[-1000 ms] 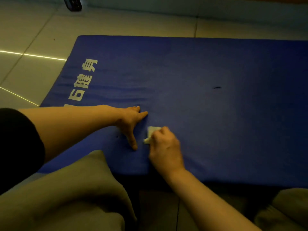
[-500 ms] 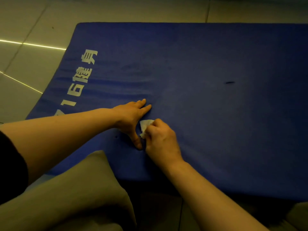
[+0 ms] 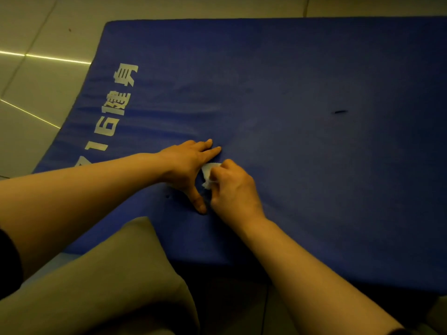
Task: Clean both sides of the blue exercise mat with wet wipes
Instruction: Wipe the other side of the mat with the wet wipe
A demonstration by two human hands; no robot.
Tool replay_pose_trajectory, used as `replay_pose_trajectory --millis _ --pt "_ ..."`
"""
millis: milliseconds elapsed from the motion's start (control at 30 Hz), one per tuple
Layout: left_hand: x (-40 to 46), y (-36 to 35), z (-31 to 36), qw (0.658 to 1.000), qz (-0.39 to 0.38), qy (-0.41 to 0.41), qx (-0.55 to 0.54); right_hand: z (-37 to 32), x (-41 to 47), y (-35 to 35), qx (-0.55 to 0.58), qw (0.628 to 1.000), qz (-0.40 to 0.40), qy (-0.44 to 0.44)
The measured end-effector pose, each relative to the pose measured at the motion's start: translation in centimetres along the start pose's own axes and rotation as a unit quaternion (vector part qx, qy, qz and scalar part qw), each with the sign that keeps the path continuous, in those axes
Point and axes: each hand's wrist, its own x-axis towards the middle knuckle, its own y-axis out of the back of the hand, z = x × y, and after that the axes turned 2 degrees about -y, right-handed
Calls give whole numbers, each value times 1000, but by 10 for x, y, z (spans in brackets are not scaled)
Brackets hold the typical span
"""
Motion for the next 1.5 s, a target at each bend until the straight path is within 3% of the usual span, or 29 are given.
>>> replay_pose_trajectory --millis 67,233,300,400,467,600,700,800,867,933,1133,1233,1333,1400,1500 --pt "-2 0 0 1000 2 -3 -3 12 8 7 -10 1000 -1 -21" --pt "-4 -1 -3 1000 2 -5 -14 49 19 25 -95 980 96 -145" --pt "-2 -1 -3 1000 5 -7 -12 33 16 14 -83 983 101 -128" --pt "1 -2 -5 1000 14 -13 -12 -3 8 -6 -7 998 64 3" --pt "2 -2 -7 1000 16 -16 -17 -4 10 -7 10 999 26 42" --pt "-1 6 -14 997 40 -25 -52 43 33 18 -100 992 43 -68" --pt "1 21 -20 988 126 -25 -81 51 44 27 -139 972 105 -156" --pt "12 31 -23 983 173 -25 -56 21 46 5 -92 988 102 -72" --pt "19 31 -24 989 140 -26 -34 5 45 -10 -71 997 43 4" --pt "24 27 -27 994 108 -26 -8 7 51 -10 -70 997 -7 23" --pt "31 19 -43 998 51 1 -29 57 72 22 -100 979 95 -150" --pt "36 22 -41 997 70 -3 23 34 72 7 -71 990 76 -91" --pt "42 26 -38 992 91 -8 84 11 73 -11 -35 999 -31 11" --pt "44 28 -37 990 92 -10 107 18 82 -8 -33 998 -49 6" --pt "46 31 -37 990 73 -6 123 52 96 14 -69 995 29 -62"
